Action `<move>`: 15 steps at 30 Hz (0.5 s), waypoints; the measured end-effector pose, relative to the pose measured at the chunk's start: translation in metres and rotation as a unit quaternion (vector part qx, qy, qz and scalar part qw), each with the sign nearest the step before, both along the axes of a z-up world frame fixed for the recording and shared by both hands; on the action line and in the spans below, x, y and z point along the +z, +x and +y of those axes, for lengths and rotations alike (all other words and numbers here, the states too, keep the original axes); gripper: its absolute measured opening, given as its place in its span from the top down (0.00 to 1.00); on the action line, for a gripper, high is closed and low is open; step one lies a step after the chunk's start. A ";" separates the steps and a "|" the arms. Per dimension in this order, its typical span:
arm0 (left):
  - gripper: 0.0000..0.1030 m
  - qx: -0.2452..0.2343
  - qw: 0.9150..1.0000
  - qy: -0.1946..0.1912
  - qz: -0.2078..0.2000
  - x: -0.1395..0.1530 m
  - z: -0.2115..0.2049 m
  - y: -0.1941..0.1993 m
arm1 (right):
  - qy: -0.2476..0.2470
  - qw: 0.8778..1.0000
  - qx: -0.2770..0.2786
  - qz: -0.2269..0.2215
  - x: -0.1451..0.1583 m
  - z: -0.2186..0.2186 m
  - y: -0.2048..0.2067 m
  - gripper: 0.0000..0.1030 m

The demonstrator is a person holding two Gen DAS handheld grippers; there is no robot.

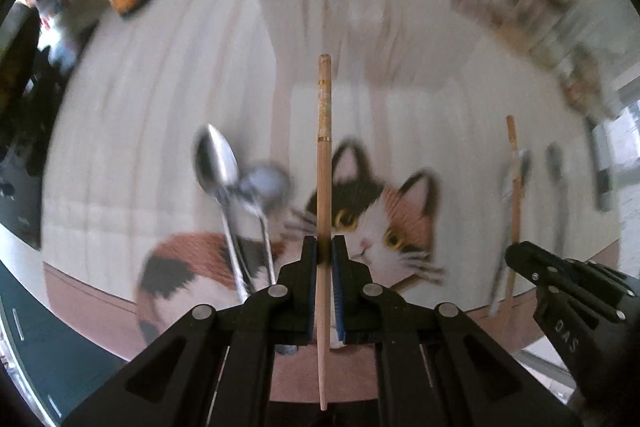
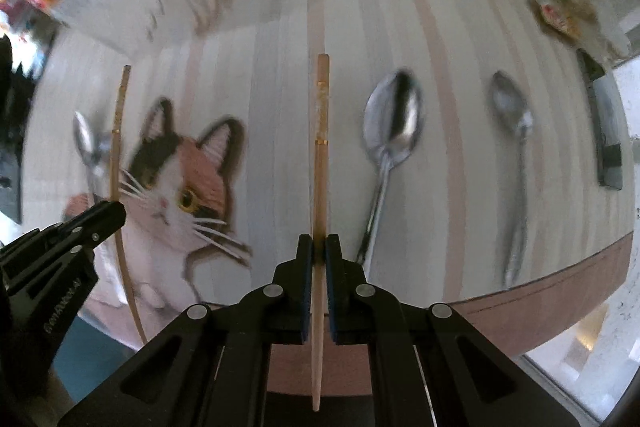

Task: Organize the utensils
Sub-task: 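Lift both chopsticks and carry them over the clear plastic basket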

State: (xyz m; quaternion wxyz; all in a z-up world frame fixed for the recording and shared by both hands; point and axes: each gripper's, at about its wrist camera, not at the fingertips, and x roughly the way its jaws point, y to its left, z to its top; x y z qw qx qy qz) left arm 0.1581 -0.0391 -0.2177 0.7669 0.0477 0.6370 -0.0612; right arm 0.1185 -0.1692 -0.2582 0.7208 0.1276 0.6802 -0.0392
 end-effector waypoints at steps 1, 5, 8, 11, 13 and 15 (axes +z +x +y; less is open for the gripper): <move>0.96 -0.002 1.000 -0.004 -0.011 0.012 0.000 0.001 | 0.007 1.000 -0.004 -0.013 0.013 -0.002 0.001 0.94; 0.96 -0.012 0.997 -0.042 -0.068 0.085 0.000 0.018 | 0.028 0.997 -0.014 -0.074 0.069 -0.011 0.016 0.94; 0.96 -0.016 0.993 -0.069 -0.094 0.125 -0.002 0.035 | 0.044 0.992 -0.014 -0.115 0.107 -0.020 0.040 0.94; 0.96 -0.016 0.989 -0.103 -0.109 0.156 -0.004 0.056 | 0.057 0.986 -0.010 -0.153 0.141 -0.026 0.071 0.94; 0.96 -0.010 0.986 -0.120 -0.111 0.170 -0.003 0.076 | 0.064 0.984 -0.007 -0.168 0.154 -0.029 0.097 0.94; 0.96 -0.002 0.986 -0.123 -0.111 0.174 -0.004 0.104 | 0.068 0.983 -0.005 -0.173 0.160 -0.034 0.124 0.94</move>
